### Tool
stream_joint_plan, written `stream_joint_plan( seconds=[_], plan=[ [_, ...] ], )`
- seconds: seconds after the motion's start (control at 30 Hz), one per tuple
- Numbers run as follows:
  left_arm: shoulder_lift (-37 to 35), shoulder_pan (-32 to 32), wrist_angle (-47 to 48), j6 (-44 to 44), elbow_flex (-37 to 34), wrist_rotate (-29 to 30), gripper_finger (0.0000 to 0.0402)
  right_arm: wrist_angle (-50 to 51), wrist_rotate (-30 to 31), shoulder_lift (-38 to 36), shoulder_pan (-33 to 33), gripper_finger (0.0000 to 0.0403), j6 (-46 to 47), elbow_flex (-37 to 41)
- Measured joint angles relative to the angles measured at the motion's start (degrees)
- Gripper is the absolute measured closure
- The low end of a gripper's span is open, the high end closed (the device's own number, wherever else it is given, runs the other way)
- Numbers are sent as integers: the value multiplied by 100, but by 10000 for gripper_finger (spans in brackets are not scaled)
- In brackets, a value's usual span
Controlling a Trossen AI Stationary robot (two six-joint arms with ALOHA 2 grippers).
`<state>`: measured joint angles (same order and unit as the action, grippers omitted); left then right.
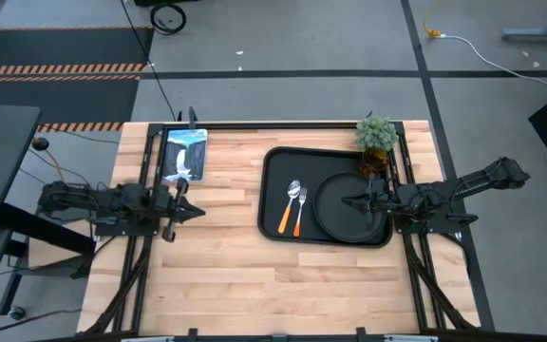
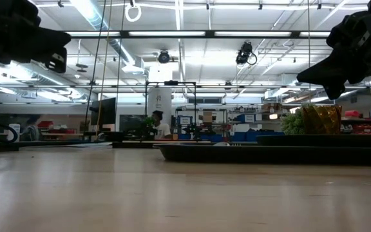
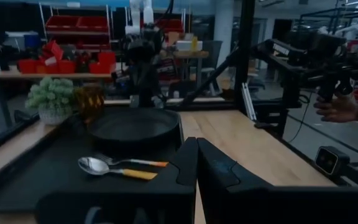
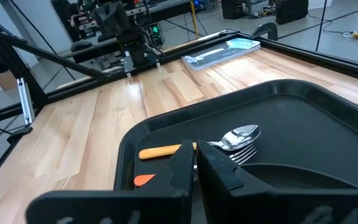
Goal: Pick and place plate/cup/fork/spoon on tray
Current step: Return to Home Position
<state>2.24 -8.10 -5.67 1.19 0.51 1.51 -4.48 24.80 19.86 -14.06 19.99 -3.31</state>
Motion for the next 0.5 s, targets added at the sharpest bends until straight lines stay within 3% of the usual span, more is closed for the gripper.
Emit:
stream_joint_plan(
  seconds=[0.5],
  plan=[
    [-164, 0, 241, -184, 0, 43, 393, -10, 0, 0, 0, 376, 46, 0]
  ],
)
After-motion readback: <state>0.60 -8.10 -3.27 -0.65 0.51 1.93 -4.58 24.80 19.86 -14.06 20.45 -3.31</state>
